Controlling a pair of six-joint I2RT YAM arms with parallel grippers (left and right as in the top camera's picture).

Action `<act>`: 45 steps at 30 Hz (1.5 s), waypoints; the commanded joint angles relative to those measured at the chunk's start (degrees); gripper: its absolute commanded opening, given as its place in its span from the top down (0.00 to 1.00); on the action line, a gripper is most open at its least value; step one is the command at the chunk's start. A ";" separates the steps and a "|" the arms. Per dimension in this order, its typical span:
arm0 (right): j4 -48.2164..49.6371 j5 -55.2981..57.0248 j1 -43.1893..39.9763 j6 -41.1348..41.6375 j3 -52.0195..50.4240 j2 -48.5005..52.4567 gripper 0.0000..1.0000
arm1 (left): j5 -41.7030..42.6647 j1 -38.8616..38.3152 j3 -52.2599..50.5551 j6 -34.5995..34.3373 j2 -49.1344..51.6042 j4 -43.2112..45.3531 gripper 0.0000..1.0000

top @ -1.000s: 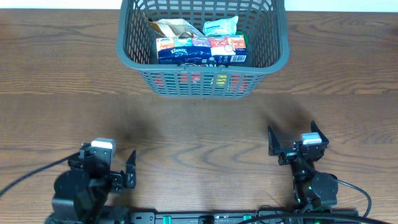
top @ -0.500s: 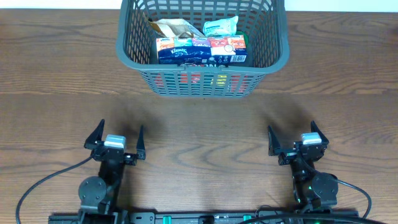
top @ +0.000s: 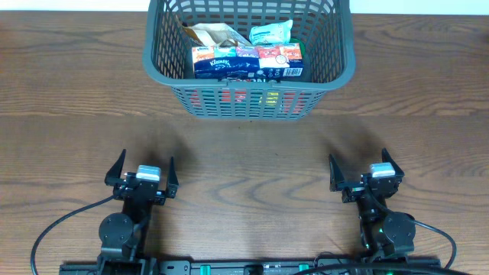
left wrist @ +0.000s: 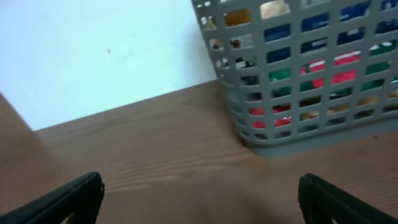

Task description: Pack container

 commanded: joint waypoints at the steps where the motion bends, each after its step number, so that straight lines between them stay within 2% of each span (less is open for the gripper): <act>1: -0.31 -0.24 -0.46 -0.66 -0.09 -0.39 0.01 | -1.62 1.51 -0.68 1.31 -0.50 -2.75 0.02; 4: -0.31 -0.24 -0.46 -0.66 -0.09 -0.39 0.01 | -1.57 1.90 -0.68 0.76 -0.50 -2.75 0.02; 8: -0.31 -0.24 -0.46 -0.66 -0.09 -0.39 0.01 | -1.57 1.90 -0.68 -3.37 -0.50 -2.75 0.02; 18: -0.31 -0.24 -0.46 -0.66 -0.09 -0.39 0.01 | -1.55 1.86 -0.68 -25.00 -0.48 -2.67 0.02; 45: -0.31 -0.24 -0.46 -0.66 -0.09 -0.37 0.01 | -1.55 -0.13 -0.68 -25.31 -0.35 -2.67 0.01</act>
